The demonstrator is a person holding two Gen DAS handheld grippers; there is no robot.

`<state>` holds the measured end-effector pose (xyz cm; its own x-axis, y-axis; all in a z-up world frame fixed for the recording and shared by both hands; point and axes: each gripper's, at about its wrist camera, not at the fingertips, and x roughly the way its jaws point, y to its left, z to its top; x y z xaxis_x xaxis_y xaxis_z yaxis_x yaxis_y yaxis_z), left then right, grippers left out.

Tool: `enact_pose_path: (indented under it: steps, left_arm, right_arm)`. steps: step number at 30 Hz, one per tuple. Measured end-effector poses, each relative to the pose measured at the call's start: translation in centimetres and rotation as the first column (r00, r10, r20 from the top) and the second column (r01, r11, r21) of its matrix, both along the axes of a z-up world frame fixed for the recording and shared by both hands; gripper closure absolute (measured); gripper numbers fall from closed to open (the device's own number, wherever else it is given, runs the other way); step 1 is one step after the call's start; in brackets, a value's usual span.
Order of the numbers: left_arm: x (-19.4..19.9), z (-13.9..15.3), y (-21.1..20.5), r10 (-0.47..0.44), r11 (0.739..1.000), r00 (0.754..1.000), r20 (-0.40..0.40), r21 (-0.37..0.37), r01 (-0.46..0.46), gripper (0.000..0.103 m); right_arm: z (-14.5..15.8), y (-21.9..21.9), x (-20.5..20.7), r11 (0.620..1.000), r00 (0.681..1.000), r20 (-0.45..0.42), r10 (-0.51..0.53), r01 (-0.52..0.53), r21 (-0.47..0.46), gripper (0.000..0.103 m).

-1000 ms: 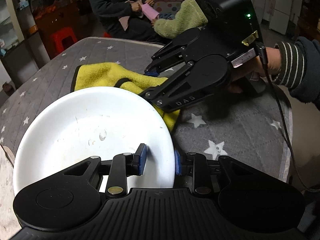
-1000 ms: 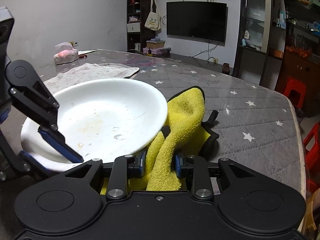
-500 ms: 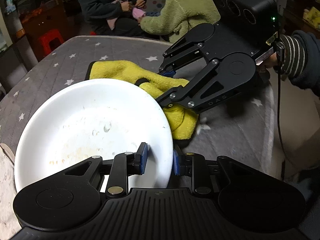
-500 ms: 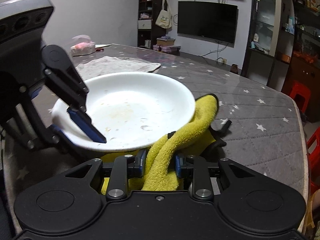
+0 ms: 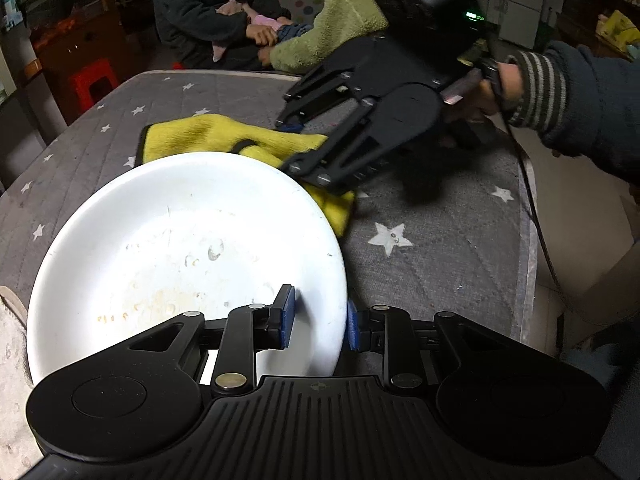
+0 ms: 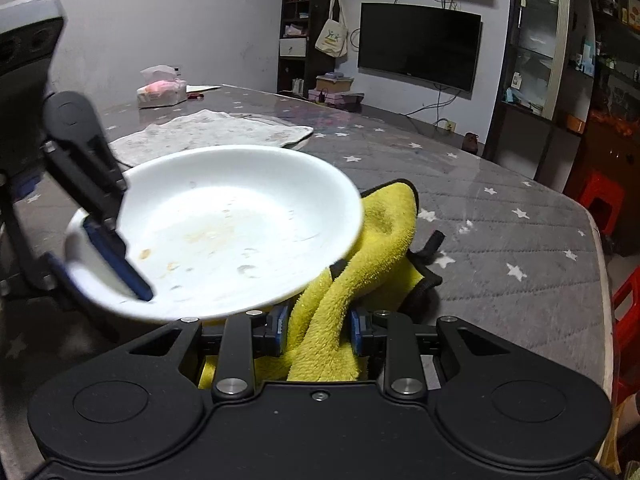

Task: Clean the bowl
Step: 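Rub the yellow cloth along the bowl rim with the right tool while the left tool holds the bowl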

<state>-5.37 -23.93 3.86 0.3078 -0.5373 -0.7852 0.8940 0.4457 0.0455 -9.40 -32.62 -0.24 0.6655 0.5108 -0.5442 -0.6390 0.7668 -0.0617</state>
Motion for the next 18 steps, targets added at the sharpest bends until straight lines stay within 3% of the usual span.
enact_pose_path:
  steps: [6, 18]
  left_arm:
    - [-0.7, 0.7, -0.3, 0.047, 0.999, 0.999, -0.008, -0.006, -0.047, 0.075]
    - [0.2, 0.4, -2.9, 0.075, 0.997, 0.997, 0.026, -0.007, -0.075, 0.073]
  right_arm:
    - [-0.1, -0.7, 1.5, 0.999, 1.0, -0.005, -0.022, 0.022, 0.035, 0.073]
    - [-0.2, -0.3, -1.4, 0.999, 1.0, -0.003, -0.02, 0.021, 0.033, 0.073]
